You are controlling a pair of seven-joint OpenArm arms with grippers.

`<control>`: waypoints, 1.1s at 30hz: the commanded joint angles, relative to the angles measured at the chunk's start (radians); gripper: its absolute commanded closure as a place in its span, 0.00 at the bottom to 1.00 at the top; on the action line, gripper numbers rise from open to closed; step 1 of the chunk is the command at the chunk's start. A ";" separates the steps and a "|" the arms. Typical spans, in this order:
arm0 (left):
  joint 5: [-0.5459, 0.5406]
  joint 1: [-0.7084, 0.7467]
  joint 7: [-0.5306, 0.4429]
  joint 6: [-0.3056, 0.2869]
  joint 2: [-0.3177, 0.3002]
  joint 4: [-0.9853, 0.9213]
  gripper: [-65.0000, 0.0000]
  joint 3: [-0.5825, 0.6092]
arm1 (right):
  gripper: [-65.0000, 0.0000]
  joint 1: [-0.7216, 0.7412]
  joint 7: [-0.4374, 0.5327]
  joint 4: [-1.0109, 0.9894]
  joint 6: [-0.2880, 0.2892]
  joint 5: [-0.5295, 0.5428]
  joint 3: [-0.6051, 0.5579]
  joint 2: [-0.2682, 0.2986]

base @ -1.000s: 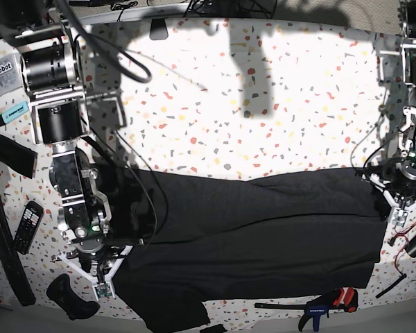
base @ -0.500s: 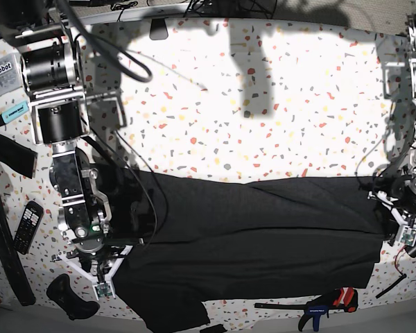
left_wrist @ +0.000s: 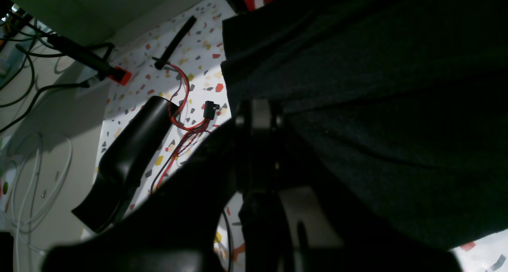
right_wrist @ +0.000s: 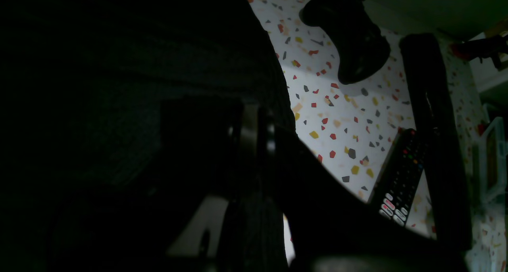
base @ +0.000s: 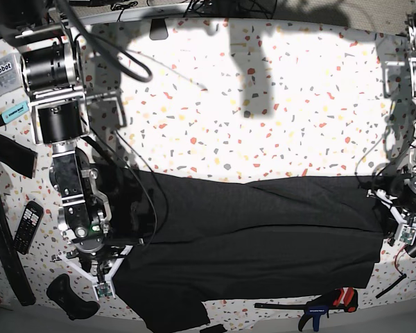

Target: Fold the T-shirt properly

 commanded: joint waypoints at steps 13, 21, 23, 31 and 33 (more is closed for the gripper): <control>-0.011 -0.011 -0.026 -0.021 -0.002 0.016 1.00 -0.009 | 0.53 0.036 0.146 0.017 -0.008 -0.003 0.007 0.008; -0.011 -0.011 -0.026 -0.021 -0.002 0.016 1.00 -0.009 | 0.53 0.036 0.147 0.017 -0.008 -0.003 0.007 0.008; -0.011 -0.011 -0.026 -0.020 -0.002 0.016 1.00 -0.009 | 0.53 0.036 0.146 0.017 -0.008 -0.003 0.007 0.008; -0.007 -0.017 -0.073 -0.019 -0.003 0.016 1.00 -0.009 | 0.53 0.036 0.084 0.017 -0.008 -0.002 0.007 0.008; 0.006 -0.019 -0.076 -0.019 -0.002 0.016 1.00 -0.009 | 0.53 0.036 0.068 0.017 -0.008 0.001 0.007 0.008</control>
